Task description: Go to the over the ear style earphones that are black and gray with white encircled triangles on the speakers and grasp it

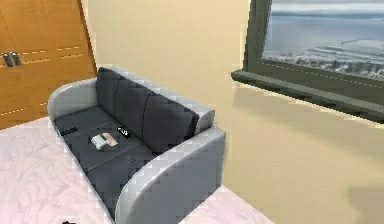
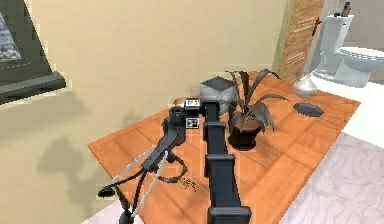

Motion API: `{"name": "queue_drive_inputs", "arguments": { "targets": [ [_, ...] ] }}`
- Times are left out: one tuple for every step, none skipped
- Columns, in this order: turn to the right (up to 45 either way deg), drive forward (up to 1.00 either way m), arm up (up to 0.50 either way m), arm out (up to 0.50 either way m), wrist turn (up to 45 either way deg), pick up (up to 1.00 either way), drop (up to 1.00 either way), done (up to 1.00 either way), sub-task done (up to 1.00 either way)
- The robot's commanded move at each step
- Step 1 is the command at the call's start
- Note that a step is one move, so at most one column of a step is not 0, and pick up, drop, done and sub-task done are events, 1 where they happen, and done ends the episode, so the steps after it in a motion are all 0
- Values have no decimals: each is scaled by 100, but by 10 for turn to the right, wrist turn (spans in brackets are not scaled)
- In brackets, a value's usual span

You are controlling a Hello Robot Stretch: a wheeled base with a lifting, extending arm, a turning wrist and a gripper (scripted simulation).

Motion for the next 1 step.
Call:
{"name": "queue_drive_inputs", "arguments": {
  "targets": [
    [0, 0, 0, 0, 450, 0, 0, 0, 0]
  ]
}}
